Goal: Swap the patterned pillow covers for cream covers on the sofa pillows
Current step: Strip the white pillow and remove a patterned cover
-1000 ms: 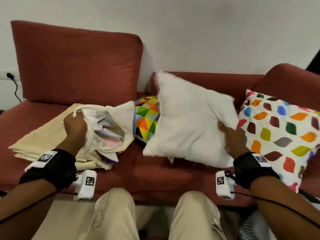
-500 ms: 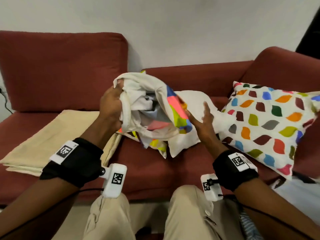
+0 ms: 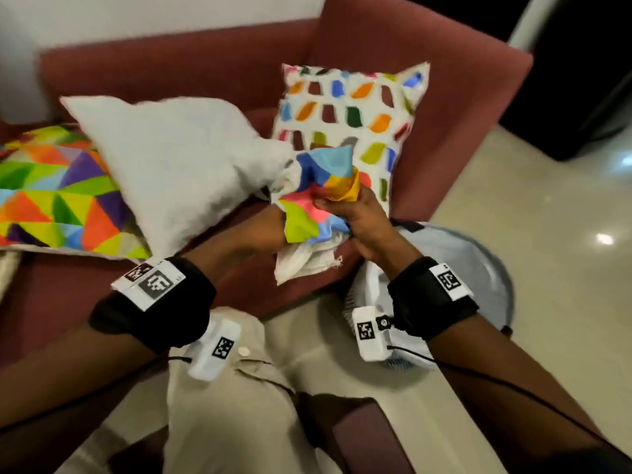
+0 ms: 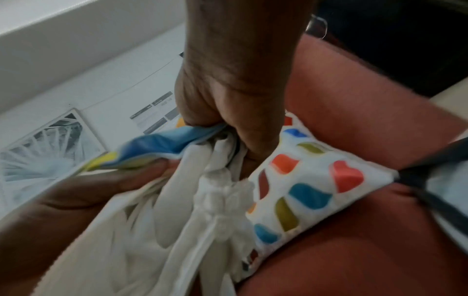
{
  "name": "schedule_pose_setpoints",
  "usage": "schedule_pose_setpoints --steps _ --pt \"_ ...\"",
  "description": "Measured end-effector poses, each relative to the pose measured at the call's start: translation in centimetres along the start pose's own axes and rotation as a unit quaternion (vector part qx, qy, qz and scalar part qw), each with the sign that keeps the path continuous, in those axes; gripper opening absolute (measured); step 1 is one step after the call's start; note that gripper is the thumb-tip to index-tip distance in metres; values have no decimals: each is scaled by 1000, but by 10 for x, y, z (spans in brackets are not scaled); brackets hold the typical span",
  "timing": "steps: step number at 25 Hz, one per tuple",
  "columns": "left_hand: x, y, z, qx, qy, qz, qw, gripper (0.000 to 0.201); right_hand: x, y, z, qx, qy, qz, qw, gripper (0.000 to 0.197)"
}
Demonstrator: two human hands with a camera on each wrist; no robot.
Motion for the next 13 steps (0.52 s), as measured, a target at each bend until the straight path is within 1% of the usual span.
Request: schedule_pose_setpoints --steps 1,2,3,4,5,6,7,8,9,10,11,12,13 --pt "-2 8 -5 -30 110 -81 990 33 46 -1 -7 9 -17 -58 998 37" --pt "-45 2 -30 -143 65 40 987 42 85 -5 -10 25 -36 -119 992 36" --pt "-105 -11 -31 -171 15 246 954 44 128 -9 -15 45 -61 -179 981 37" --pt "-145 -43 -35 -186 -34 413 891 43 170 -17 -19 59 -96 -251 961 40" --pt "-146 -28 -22 -157 -6 367 917 42 205 -29 -23 65 -134 -325 934 42" --pt "-143 -22 -13 -157 5 348 924 41 237 -40 -31 69 -158 -393 903 41" --pt "-153 -13 -6 -155 24 329 931 39 259 -48 -40 81 -164 -440 879 39" --pt "-157 -9 6 -159 51 339 926 38 273 -55 -50 95 -166 -470 862 39" --pt "-165 -7 16 -157 80 354 918 37 286 -55 -65 92 -188 -480 852 46" --pt "-168 -4 27 -146 101 361 915 35 298 -50 -84 67 -239 -473 846 57" --pt "-165 0 33 -137 109 359 917 35 303 -42 -107 2 -309 -439 843 72" --pt "-160 6 39 -133 105 355 919 35 307 -34 -134 -89 -374 -390 837 88" --pt "-152 11 41 -130 99 350 922 35 307 -30 -159 -171 -423 -337 823 97"
Point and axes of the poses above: each hand's wrist, its own y-axis towards the middle knuckle, its own x-axis out of the back of the hand, z = x × y, the point moved 10 cm from there along y, towards the middle knuckle, and after that the axes turned 4 degrees about -z, right-handed, at the moved point
